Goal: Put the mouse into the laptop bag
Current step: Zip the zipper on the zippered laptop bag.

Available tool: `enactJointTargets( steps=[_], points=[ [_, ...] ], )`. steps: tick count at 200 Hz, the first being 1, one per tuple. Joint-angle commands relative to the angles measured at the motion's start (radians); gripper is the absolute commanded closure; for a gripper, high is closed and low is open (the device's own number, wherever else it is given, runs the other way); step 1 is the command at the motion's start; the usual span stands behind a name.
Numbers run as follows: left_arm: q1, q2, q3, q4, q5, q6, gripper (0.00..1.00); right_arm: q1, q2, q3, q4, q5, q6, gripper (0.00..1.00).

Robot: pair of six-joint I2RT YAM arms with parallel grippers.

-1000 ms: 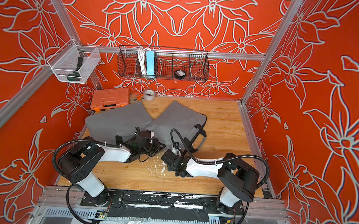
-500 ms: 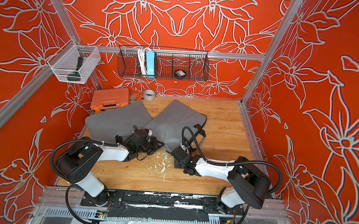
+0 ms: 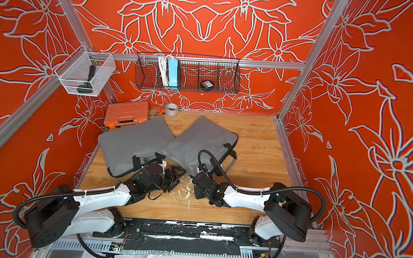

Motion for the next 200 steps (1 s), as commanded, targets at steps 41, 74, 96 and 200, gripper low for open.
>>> enactJointTargets(
  steps=[41,74,96,200],
  points=[
    [-0.047,0.050,-0.016,0.102,0.005,-0.061,0.25,0.077,-0.025,-0.010,0.087,-0.030,-0.056,1.00],
    [-0.088,0.083,0.003,0.131,-0.034,-0.068,0.29,0.088,-0.022,-0.027,0.139,-0.069,-0.071,1.00],
    [-0.110,0.112,0.020,0.148,-0.042,-0.072,0.37,0.089,-0.003,-0.018,0.131,-0.058,-0.070,1.00],
    [-0.138,0.354,0.078,0.284,-0.012,-0.120,0.79,0.089,-0.055,-0.063,0.124,0.001,-0.049,1.00]
  ],
)
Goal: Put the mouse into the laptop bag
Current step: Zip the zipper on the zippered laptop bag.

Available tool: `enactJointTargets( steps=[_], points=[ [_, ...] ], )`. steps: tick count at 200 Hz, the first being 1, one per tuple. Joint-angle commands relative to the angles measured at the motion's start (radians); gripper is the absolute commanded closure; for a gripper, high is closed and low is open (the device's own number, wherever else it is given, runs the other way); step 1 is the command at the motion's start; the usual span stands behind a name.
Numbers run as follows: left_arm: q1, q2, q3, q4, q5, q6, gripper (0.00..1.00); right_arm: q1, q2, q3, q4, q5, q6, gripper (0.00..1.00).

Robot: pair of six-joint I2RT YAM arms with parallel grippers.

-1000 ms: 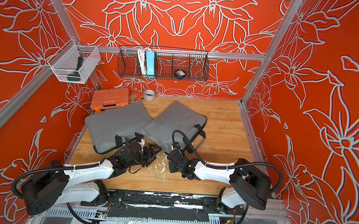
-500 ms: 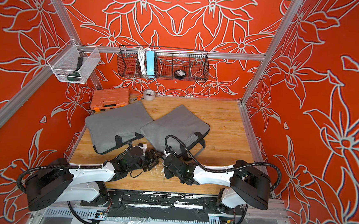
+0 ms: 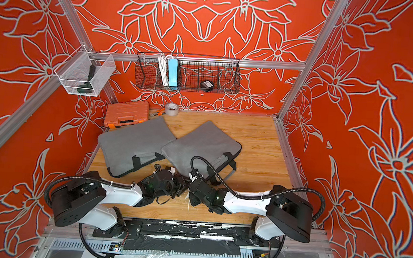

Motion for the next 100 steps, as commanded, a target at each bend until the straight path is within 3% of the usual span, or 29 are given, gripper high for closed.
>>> enactJointTargets(
  steps=[1,28,100],
  points=[
    [-0.006,0.028,0.026,0.045,0.005,-0.019,0.80,0.015,-0.027,-0.012,0.010,0.034,0.004,1.00],
    [0.006,-0.022,0.044,-0.058,-0.047,0.005,1.00,0.007,-0.019,0.006,-0.069,0.112,0.027,1.00],
    [0.145,-0.368,-0.040,-0.389,-0.129,0.087,1.00,-0.087,0.028,0.012,-0.158,0.154,0.092,1.00]
  ],
)
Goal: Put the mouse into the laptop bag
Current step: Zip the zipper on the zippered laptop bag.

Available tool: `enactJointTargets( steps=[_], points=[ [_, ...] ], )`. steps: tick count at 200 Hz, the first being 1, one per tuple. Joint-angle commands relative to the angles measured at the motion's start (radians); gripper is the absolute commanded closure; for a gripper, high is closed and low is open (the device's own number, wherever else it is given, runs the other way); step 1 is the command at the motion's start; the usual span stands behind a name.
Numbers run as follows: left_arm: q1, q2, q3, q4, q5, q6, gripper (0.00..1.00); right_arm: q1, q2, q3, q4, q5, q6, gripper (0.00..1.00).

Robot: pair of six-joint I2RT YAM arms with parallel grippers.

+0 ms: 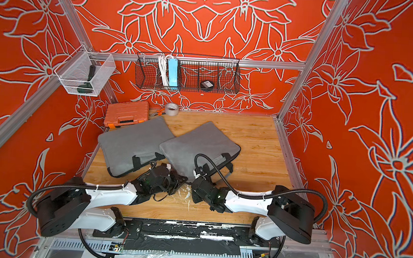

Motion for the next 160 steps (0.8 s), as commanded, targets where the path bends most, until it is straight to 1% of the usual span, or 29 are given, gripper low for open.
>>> enactJointTargets(
  steps=[1,20,36,41,63,80,93,122,139,160],
  points=[
    [0.053,-0.130,-0.041,-0.136,-0.104,0.047,1.00,-0.031,0.030,0.010,-0.126,0.083,0.047,1.00],
    [0.091,-0.218,-0.085,-0.168,-0.087,0.065,1.00,-0.063,0.043,0.021,-0.144,0.069,0.067,1.00],
    [0.144,-0.257,-0.110,-0.207,-0.059,0.090,1.00,-0.094,0.050,0.034,-0.172,0.055,0.083,1.00],
    [0.162,-0.296,-0.118,-0.213,-0.046,0.099,1.00,-0.105,0.051,0.038,-0.183,0.053,0.089,1.00],
    [0.248,-0.335,-0.135,-0.250,0.010,0.145,1.00,-0.171,0.051,0.052,-0.228,0.031,0.119,1.00],
    [0.308,-0.359,-0.133,-0.291,0.028,0.180,1.00,-0.231,0.063,0.058,-0.244,-0.005,0.131,1.00],
    [0.352,-0.372,-0.133,-0.295,0.047,0.202,1.00,-0.261,0.075,0.069,-0.270,-0.001,0.140,1.00],
    [0.457,-0.330,-0.077,-0.327,0.116,0.279,1.00,-0.339,0.093,0.084,-0.321,0.023,0.164,1.00],
    [0.518,-0.256,-0.015,-0.370,0.157,0.339,1.00,-0.392,0.087,0.082,-0.363,0.040,0.193,1.00],
    [0.591,-0.164,0.033,-0.380,0.209,0.377,1.00,-0.435,0.049,0.064,-0.403,0.084,0.221,1.00]
  ],
)
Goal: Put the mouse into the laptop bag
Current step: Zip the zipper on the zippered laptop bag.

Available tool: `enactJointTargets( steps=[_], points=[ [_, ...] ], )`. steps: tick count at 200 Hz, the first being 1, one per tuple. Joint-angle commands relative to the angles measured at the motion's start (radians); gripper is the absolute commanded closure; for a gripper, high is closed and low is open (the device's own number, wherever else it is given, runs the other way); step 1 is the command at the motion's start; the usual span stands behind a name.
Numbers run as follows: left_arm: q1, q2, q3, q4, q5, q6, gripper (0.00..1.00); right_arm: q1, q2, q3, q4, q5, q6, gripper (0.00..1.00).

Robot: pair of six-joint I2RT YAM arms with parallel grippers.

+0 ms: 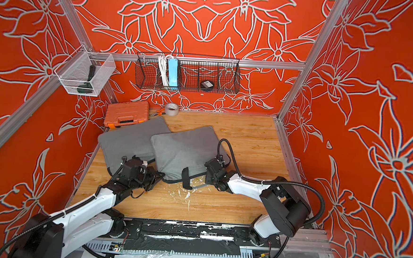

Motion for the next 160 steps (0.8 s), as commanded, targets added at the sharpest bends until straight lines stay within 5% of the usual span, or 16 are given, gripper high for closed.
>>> enactJointTargets(
  steps=[1,84,120,160],
  points=[
    [0.099,0.068,0.065,-0.020,-0.090,0.084,1.00,-0.061,-0.031,-0.031,-0.208,0.134,0.067,1.00],
    [0.183,0.231,0.347,-0.131,-0.176,0.154,1.00,-0.179,-0.107,-0.104,-0.218,0.120,0.076,1.00],
    [0.159,0.461,0.548,-0.166,-0.113,0.214,1.00,-0.176,-0.221,-0.171,-0.220,0.066,0.088,1.00],
    [0.027,0.754,0.905,-0.252,-0.132,0.287,1.00,-0.146,-0.400,-0.258,-0.236,-0.007,0.104,1.00]
  ],
)
